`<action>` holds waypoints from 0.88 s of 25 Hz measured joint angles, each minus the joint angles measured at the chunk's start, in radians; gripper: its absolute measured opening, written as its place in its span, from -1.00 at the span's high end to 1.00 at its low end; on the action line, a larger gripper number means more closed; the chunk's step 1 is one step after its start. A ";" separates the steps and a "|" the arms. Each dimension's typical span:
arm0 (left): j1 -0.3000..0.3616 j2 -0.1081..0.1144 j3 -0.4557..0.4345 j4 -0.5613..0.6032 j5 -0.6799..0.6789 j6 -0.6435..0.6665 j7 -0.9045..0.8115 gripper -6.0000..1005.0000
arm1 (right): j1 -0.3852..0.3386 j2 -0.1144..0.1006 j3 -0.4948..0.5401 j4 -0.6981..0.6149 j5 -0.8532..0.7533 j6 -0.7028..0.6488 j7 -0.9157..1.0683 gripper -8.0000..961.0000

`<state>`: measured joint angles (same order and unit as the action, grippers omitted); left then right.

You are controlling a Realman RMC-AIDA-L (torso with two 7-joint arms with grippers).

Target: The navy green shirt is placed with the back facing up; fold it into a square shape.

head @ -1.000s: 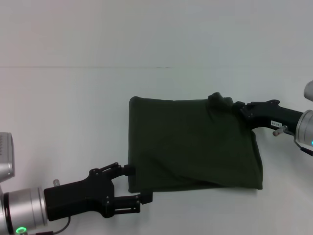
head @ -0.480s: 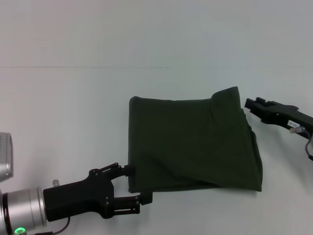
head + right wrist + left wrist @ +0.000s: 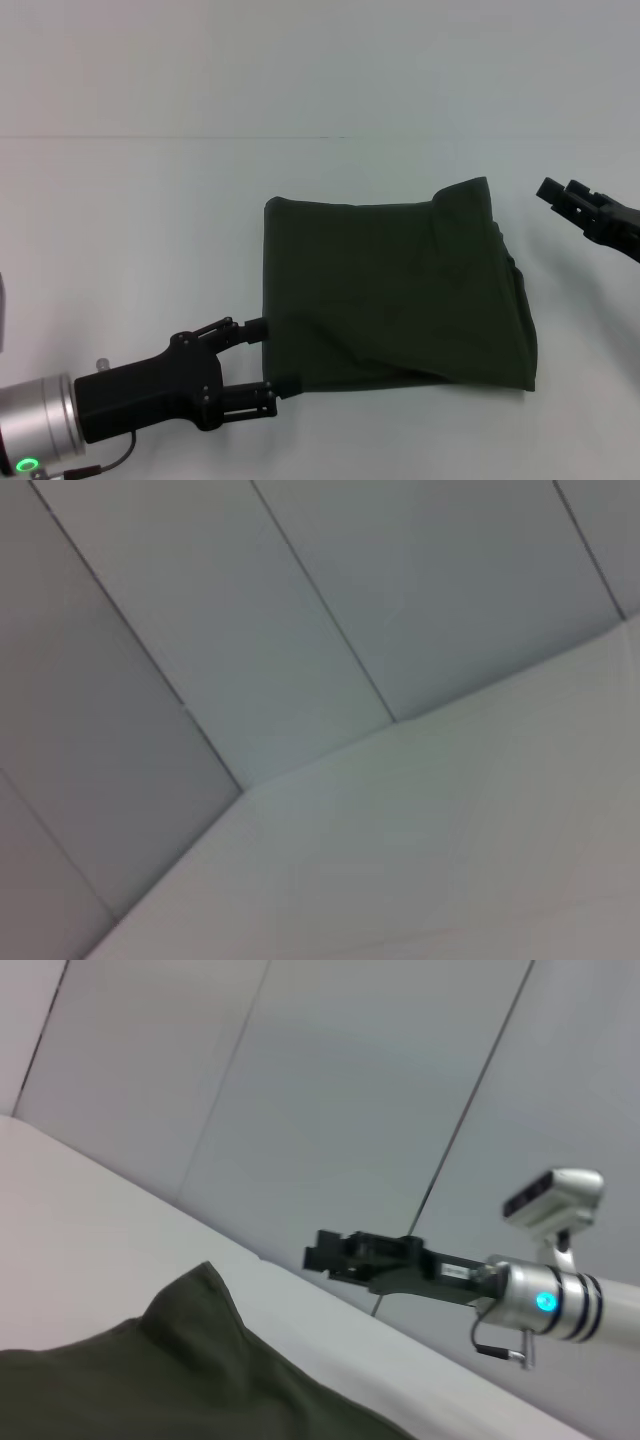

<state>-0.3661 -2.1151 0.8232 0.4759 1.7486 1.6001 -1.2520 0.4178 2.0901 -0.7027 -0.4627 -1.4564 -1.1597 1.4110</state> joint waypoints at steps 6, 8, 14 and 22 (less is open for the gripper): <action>-0.004 0.025 -0.007 0.011 0.010 0.024 -0.150 -0.89 | -0.029 -0.004 -0.011 -0.023 -0.095 -0.240 -0.183 -0.24; -0.008 0.042 0.009 0.015 0.016 0.048 -0.164 -0.89 | -0.031 -0.005 -0.012 -0.036 -0.184 -0.323 -0.251 -0.26; -0.005 0.051 0.012 0.095 0.130 0.106 -0.155 -0.89 | -0.049 0.000 -0.011 -0.034 -0.333 -0.468 -0.420 -0.29; 0.011 0.026 -0.002 0.115 0.153 0.088 -0.070 -0.89 | -0.135 0.002 0.030 -0.023 -0.337 -0.465 -0.513 -0.53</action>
<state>-0.3555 -2.0887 0.8210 0.5906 1.9021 1.6878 -1.3215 0.2824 2.0926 -0.6732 -0.4862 -1.7930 -1.6244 0.8984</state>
